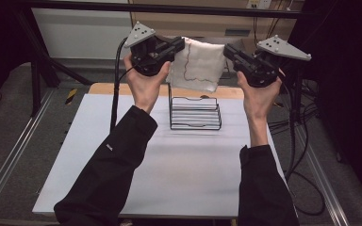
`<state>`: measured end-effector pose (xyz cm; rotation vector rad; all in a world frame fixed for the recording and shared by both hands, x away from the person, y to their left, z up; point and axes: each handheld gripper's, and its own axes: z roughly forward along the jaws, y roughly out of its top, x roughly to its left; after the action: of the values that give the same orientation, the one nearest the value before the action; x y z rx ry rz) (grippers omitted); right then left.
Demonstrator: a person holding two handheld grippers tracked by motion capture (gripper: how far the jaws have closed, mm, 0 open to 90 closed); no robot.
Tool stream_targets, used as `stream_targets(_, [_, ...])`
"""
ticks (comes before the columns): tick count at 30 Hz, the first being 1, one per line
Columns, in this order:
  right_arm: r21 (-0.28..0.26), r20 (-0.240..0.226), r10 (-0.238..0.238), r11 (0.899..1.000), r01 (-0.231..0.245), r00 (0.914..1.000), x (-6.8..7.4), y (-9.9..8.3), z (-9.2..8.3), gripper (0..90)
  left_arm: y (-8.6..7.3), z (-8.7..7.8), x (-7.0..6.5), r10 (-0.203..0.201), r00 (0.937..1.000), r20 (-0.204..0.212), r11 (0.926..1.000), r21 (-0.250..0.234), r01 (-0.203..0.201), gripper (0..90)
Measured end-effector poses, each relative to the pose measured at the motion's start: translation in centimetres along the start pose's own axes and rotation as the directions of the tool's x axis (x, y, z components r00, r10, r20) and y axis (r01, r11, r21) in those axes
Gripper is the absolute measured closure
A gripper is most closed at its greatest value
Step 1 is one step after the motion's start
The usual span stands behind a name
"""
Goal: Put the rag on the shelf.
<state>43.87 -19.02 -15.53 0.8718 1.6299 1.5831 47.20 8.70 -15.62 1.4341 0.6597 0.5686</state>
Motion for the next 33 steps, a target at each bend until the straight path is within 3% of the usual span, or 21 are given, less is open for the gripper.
stream_targets(20, [0.007, 0.007, 0.013, 1.000, -0.013, 0.9999, -2.1, 1.4, 3.7, 85.4, 1.4, 2.6, 2.1, 0.005, 0.9988, -0.048, 0.9999, 0.014, -0.004, 82.4])
stream_targets(23, [0.012, 0.004, 0.017, 1.000, -0.017, 0.9998, -2.4, 1.5, 4.4, 85.4, 1.6, 3.0, 2.6, -0.012, 0.9985, -0.054, 0.9999, 0.011, 0.012, 82.5])
stream_targets(33, [0.038, 0.013, 0.012, 0.999, -0.013, 0.9998, -3.1, 1.2, 5.6, 85.4, 0.8, 3.9, 3.2, -0.010, 0.9977, -0.067, 0.9994, 0.033, 0.013, 82.4])
